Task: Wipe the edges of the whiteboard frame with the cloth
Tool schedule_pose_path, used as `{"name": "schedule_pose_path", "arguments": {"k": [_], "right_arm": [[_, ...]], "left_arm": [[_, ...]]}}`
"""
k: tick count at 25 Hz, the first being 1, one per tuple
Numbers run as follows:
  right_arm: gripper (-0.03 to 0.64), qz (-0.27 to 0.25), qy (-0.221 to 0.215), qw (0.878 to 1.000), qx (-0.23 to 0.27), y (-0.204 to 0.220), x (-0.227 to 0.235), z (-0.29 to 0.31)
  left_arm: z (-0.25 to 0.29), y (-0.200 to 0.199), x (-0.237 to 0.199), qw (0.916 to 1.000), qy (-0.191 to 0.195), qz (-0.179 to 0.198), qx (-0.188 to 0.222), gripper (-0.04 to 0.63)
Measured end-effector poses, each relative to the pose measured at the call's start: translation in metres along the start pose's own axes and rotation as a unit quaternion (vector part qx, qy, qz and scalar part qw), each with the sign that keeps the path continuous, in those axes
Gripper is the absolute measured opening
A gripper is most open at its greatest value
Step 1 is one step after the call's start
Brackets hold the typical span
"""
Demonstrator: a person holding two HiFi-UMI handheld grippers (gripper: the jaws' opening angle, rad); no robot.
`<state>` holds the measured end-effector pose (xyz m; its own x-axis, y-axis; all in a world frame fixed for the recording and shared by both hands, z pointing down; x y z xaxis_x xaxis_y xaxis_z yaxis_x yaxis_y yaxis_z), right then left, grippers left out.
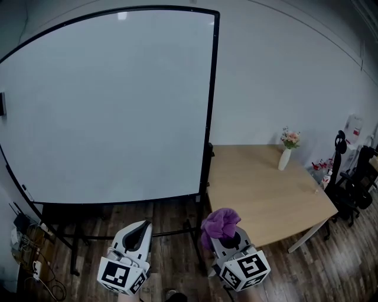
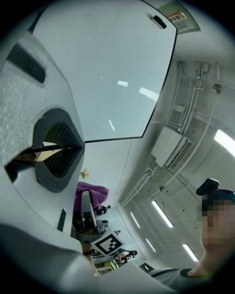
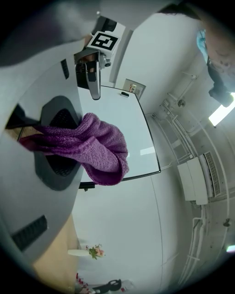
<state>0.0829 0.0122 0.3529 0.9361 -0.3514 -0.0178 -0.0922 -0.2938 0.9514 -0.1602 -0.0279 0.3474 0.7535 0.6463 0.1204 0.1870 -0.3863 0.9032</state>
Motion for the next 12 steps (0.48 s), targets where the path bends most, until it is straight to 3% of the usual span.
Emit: {"name": "schedule_pose_path", "arguments": {"k": [12], "right_arm": [[0.083, -0.009, -0.006, 1.000, -0.014, 0.013, 0.046, 0.053]], "left_arm": [[0.079, 0.028, -0.008, 0.9993, 0.036, -0.006, 0.003, 0.015]]}}
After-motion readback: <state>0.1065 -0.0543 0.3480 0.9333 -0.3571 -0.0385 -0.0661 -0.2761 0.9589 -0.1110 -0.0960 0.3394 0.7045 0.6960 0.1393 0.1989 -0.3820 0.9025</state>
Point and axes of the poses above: the fingertips, and each gripper's own axes: z forward along the fingers, x to its right, y out of its underside, the point moved 8 cm from there along -z, backward along the fingers, and after that the axes turned 13 degrees about x, right-handed, at the moved point
